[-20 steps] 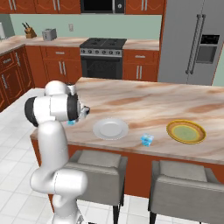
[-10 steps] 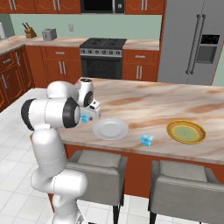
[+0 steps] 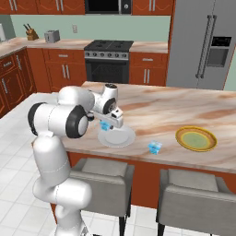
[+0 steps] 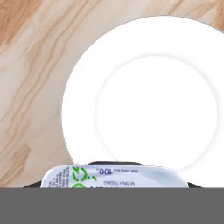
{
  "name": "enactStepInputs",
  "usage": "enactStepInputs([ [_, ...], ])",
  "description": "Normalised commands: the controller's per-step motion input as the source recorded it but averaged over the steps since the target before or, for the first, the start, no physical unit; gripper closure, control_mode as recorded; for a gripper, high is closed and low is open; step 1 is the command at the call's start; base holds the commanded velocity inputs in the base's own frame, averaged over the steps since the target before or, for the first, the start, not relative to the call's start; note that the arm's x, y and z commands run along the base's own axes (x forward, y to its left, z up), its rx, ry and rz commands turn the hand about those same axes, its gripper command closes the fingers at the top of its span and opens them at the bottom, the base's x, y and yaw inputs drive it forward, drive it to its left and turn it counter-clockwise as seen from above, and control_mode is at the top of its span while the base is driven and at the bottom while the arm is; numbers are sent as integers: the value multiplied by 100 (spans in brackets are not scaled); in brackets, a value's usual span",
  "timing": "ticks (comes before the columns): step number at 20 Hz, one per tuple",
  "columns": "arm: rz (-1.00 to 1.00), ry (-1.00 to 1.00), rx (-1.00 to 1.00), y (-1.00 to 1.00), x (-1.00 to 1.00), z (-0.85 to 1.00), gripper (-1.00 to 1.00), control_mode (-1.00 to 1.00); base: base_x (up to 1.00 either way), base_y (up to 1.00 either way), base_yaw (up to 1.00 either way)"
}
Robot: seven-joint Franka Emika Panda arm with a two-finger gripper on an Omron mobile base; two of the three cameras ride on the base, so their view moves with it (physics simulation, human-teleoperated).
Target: Place two yogurt containers on each plate.
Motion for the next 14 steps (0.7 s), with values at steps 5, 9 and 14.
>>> enactStepInputs([
  [5,-5,0,1,-68,0,-9,100,-100,0,0,0],
  [9,0,0,0,-43,2,-19,100,-100,0,0,0],
  [14,0,0,0,-26,10,-27,100,-100,0,0,0],
])
